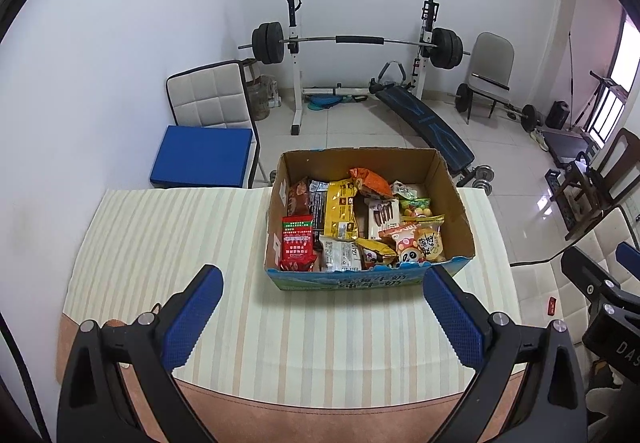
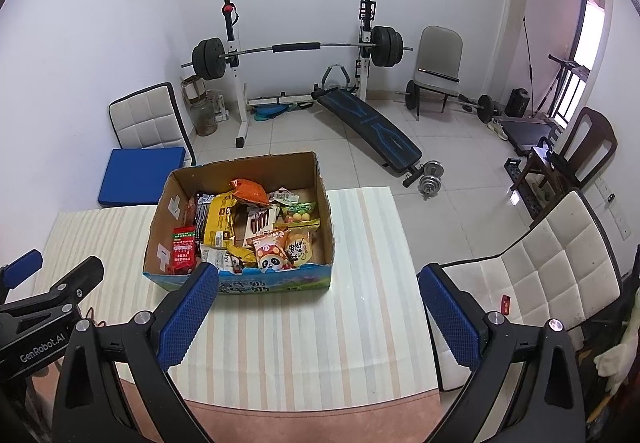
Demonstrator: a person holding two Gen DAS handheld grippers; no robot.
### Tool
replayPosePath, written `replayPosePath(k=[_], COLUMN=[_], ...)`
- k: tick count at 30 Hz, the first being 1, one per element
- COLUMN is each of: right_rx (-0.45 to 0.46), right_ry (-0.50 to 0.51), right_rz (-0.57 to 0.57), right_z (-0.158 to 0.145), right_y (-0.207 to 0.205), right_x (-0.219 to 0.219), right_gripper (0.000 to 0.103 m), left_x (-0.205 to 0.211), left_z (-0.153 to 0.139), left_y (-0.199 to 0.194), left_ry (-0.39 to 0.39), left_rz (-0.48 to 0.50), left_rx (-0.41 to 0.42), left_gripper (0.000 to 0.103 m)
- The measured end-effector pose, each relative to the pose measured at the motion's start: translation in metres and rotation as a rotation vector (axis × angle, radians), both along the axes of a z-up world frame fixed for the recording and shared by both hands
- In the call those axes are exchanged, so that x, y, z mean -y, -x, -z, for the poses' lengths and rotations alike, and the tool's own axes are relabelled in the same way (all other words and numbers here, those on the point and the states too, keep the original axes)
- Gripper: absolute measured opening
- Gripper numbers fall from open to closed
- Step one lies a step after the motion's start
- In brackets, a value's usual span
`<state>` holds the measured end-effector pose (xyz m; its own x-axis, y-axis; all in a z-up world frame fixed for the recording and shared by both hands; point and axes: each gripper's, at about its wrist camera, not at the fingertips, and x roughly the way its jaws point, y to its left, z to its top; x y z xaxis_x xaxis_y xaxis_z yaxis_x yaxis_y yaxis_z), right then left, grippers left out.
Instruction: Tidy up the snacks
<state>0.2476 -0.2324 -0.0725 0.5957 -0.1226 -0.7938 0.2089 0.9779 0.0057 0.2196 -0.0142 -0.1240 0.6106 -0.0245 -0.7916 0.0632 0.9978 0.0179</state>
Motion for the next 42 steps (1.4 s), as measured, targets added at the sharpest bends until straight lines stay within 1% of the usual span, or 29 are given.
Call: replayPosePath(k=[15, 36, 42], right_rx=[-0.013, -0.002, 0.004], right_ry=[-0.009, -0.003, -0.002], right_rz=[-0.011, -0.003, -0.002], right_z=[0.0005, -0.0023, -0.0075], right_y=[0.0012, 0.008, 0.0081], right_x=[0.0006, 0.0031, 0.0043], right_gripper=[0.102, 0.102, 0.102], left_x=[0.0029, 0.0031, 0.0034], left_z=[-0.0025, -0.0096, -0.0096], left_y=[0.0008, 0.0044, 0.0049], left_ry=[-0.004, -0.008, -0.007], left_rz=[0.011, 0.033, 0.033], left_rx=[0.007, 0.024, 0.023], left_gripper=[0.103, 0.103, 0.103])
